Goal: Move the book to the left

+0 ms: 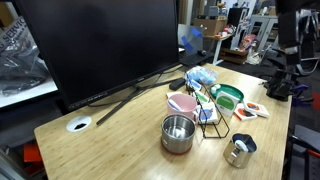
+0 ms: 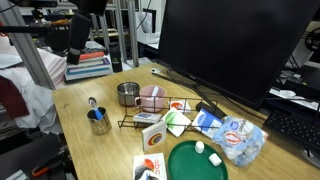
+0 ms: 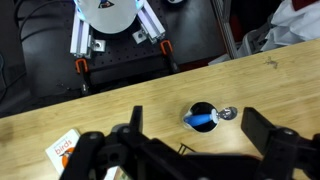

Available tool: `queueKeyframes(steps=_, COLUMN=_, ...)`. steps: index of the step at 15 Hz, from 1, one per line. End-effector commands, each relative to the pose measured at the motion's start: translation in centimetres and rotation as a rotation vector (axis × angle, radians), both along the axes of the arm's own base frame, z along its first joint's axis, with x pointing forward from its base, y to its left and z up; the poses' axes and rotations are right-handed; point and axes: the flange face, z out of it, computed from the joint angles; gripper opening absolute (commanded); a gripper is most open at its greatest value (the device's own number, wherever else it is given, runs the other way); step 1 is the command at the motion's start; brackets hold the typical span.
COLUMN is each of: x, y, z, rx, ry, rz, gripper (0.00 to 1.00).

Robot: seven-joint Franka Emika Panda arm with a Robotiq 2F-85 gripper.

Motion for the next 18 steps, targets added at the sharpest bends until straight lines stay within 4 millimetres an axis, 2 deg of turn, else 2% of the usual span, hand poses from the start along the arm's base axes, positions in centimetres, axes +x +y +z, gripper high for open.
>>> queueKeyframes(steps=1, x=-0.1, y=-0.8, z=-1.0, rx=-0.018, ry=0.016, rz=-0.032, gripper=1.0)
queueKeyframes(steps=3, x=-0.3, y=-1.5, z=-2.1, rx=-0.032, ry=0.025, rz=-0.065, gripper=1.0)
queueKeyframes(steps=10, x=-0.4, y=-1.4, z=-1.8, rx=-0.039, ry=0.019, rz=-0.077, gripper=1.0)
queueKeyframes(steps=14, x=1.4, y=-3.0, z=-3.2, rx=-0.044, ry=-0.012, rz=-0.139, gripper=1.0)
queueKeyframes(steps=18, x=3.8, y=-4.3, z=-6.4, rx=-0.05, ry=-0.045, rz=-0.158, gripper=1.0)
